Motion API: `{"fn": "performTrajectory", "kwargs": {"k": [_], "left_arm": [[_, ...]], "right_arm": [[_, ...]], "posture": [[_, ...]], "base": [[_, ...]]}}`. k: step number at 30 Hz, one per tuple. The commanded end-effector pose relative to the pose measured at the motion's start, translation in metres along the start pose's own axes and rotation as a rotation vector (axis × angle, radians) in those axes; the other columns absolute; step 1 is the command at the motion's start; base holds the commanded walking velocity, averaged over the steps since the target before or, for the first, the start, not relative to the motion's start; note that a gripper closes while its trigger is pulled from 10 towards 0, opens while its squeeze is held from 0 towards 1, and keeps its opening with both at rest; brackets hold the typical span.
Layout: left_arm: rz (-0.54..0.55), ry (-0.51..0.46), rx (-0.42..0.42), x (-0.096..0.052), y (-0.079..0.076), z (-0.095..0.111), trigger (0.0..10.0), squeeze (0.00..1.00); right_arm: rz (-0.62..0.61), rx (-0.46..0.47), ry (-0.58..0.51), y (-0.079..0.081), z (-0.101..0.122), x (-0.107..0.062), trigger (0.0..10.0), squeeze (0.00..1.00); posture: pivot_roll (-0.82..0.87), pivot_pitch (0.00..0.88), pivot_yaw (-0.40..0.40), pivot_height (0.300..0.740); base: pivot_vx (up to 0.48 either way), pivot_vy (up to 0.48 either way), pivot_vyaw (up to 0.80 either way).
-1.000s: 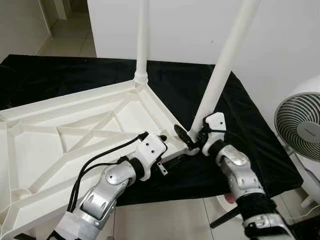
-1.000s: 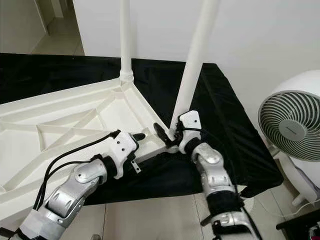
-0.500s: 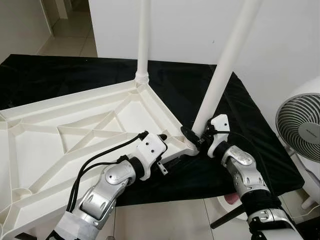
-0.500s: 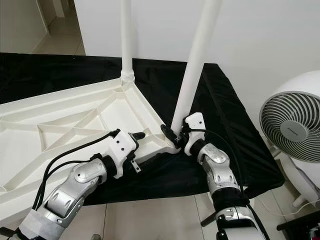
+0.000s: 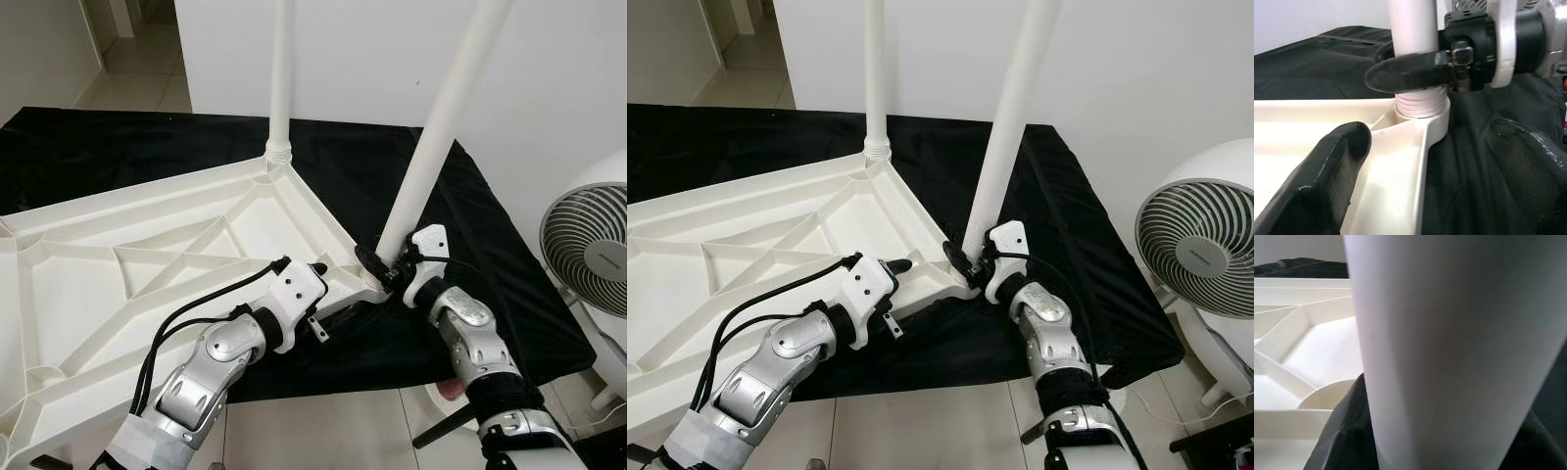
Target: Building children table
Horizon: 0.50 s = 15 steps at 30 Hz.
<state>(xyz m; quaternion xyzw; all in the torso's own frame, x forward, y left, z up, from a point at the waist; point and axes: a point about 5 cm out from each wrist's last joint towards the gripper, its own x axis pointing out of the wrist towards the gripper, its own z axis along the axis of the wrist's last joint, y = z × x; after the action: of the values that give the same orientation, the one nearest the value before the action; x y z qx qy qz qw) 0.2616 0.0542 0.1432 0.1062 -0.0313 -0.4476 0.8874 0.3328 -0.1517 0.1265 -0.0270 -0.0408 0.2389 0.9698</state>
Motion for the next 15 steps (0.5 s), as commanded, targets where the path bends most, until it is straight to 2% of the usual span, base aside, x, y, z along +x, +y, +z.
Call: {"fn": "performTrajectory", "kwargs": {"k": [1,3,7,9,11,12,13,15], "left_arm": [[-0.083,0.003,-0.003,0.001,-0.007,0.0,10.0,0.0],[-0.083,0.001,-0.005,0.002,-0.007,0.0,10.0,0.0],[-0.083,0.001,-0.005,0.002,-0.007,0.0,10.0,0.0],[-0.082,0.0,-0.005,0.003,-0.007,0.0,10.0,0.0],[-0.082,0.0,-0.005,0.003,-0.007,0.0,10.0,0.0],[-0.082,-0.001,-0.005,0.004,-0.006,0.0,10.0,0.0],[-0.082,-0.001,-0.005,0.004,-0.006,0.0,10.0,0.0],[-0.081,-0.004,-0.006,0.006,-0.007,0.0,10.0,0.0]], "right_arm": [[-0.063,-0.009,0.051,-0.004,-0.009,-0.006,10.0,0.0],[-0.115,0.01,0.04,-0.001,-0.008,-0.005,10.0,0.0],[-0.115,0.01,0.04,-0.001,-0.008,-0.005,10.0,0.0],[-0.217,0.02,0.028,0.003,-0.007,-0.004,10.0,0.0],[-0.217,0.02,0.028,0.003,-0.007,-0.004,10.0,0.0],[-0.293,0.022,0.019,0.008,-0.006,-0.003,10.0,0.0],[-0.293,0.022,0.019,0.008,-0.006,-0.003,10.0,0.0],[-0.448,0.052,-0.001,0.019,-0.004,-0.006,10.0,0.0]], "posture": [[0.13,0.044,-0.052,0.74],[0.13,0.043,-0.052,0.74],[0.13,0.043,-0.052,0.74],[0.12,0.04,-0.055,0.74],[0.12,0.04,-0.055,0.74],[0.12,0.038,-0.056,0.74],[0.12,0.038,-0.056,0.74],[0.12,0.028,-0.062,0.74]], "base": [[0.0,0.0,0.0],[0.0,0.0,0.0],[0.0,0.0,0.0],[0.0,0.0,0.0],[0.0,0.0,0.0],[0.0,0.0,0.0],[0.0,0.0,0.0],[0.0,0.0,0.0]]}}
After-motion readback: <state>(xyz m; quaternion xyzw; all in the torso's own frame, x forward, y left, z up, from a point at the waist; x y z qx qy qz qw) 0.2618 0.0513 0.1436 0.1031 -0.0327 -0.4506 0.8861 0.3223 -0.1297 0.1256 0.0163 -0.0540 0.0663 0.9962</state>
